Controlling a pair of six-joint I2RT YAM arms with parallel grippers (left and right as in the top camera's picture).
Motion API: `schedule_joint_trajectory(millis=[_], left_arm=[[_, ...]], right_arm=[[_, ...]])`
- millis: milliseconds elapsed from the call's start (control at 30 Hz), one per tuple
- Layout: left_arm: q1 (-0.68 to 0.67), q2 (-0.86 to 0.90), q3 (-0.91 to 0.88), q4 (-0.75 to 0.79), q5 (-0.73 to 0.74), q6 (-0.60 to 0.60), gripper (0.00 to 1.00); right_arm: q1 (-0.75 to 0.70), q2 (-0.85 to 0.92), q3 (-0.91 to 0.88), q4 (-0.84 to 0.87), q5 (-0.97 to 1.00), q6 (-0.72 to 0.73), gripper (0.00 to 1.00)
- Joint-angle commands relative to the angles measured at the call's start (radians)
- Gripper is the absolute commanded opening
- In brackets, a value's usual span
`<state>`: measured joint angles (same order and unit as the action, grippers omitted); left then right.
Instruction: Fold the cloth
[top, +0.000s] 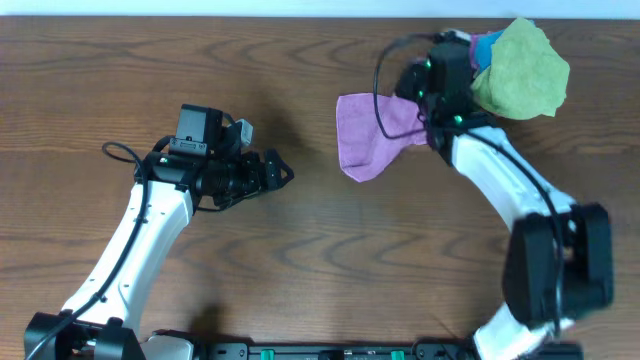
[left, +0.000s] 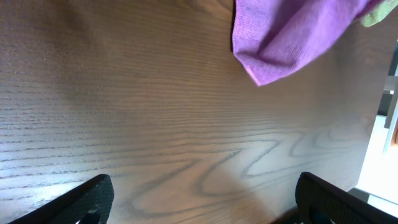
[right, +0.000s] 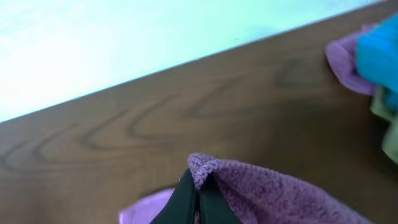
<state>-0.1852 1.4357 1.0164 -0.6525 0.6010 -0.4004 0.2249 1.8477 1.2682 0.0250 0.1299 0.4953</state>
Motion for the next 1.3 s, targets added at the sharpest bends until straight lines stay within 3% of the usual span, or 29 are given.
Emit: schedule_joint_trajectory(millis=[0,333,367,400,500,600,633,967,1067,1267], left_arm=[[-0.002,0.002,0.019,0.000,-0.009,-0.007,0.95],[-0.002,0.002,0.019,0.000,-0.009,-0.007,0.95],[-0.001,0.002,0.019,0.000,-0.009,-0.007,0.95],[-0.002,0.002,0.019,0.000,-0.009,-0.007,0.95],[-0.002,0.002,0.019,0.003,-0.009,-0.008,0.95],[-0.002,0.002,0.019,0.006,-0.005,-0.027,0.95],[-0.002,0.002,0.019,0.008,-0.005,-0.043,0.95],[-0.020,0.002,0.019,0.063,0.018,-0.147,0.95],[-0.023,0.002,0.019,0.063,0.021,-0.147,0.95],[-0.023,0.002,0.019,0.060,0.021,-0.146,0.95]], right_arm=[[0.005,0.097,0.086,0.003,0.037,-0.034,0.01],[0.005,0.278,0.235,0.041,0.138,-0.057,0.01],[0.005,0.278,0.237,0.039,0.140,-0.056,0.07],[0.005,0.278,0.237,0.039,0.140,-0.056,0.22],[0.010,0.264,0.237,0.015,0.128,-0.056,0.50],[0.021,0.222,0.237,-0.078,0.125,-0.056,0.69],[0.025,0.206,0.237,-0.111,0.124,-0.056,0.72],[0.043,0.052,0.232,-0.634,-0.050,0.005,0.75],[0.041,0.067,0.164,-0.638,-0.121,0.005,0.75],[0.035,0.069,-0.015,-0.456,-0.227,0.005,0.70]])
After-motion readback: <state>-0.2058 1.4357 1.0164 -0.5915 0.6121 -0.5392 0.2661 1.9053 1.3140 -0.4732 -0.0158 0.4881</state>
